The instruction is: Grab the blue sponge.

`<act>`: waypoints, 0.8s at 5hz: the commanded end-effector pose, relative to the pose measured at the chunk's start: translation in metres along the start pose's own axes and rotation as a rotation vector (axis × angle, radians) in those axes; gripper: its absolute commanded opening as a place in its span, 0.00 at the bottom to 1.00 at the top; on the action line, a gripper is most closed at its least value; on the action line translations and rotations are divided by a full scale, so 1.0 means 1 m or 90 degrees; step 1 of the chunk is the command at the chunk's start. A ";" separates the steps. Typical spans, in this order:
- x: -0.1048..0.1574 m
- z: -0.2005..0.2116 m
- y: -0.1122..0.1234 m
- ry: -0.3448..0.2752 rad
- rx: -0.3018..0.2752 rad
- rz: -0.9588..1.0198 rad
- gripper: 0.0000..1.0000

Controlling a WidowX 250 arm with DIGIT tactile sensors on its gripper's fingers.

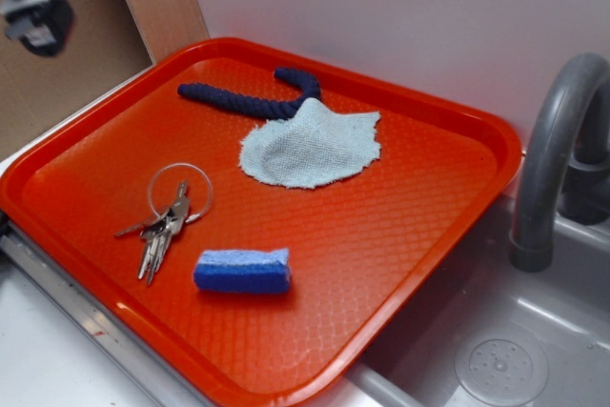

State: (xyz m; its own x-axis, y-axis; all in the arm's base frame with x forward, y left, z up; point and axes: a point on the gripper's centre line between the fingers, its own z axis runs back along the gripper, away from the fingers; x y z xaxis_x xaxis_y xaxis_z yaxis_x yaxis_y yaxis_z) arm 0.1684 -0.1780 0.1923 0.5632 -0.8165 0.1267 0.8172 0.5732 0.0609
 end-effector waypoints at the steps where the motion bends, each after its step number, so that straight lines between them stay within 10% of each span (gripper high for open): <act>1: 0.036 -0.016 -0.061 -0.043 -0.070 -0.131 1.00; 4: 0.055 -0.097 -0.098 0.104 -0.114 -0.191 1.00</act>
State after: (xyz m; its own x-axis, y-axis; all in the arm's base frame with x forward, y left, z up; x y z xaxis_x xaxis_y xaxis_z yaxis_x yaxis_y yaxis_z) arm 0.1494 -0.2777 0.0766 0.3284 -0.9399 -0.0936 0.9335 0.3381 -0.1196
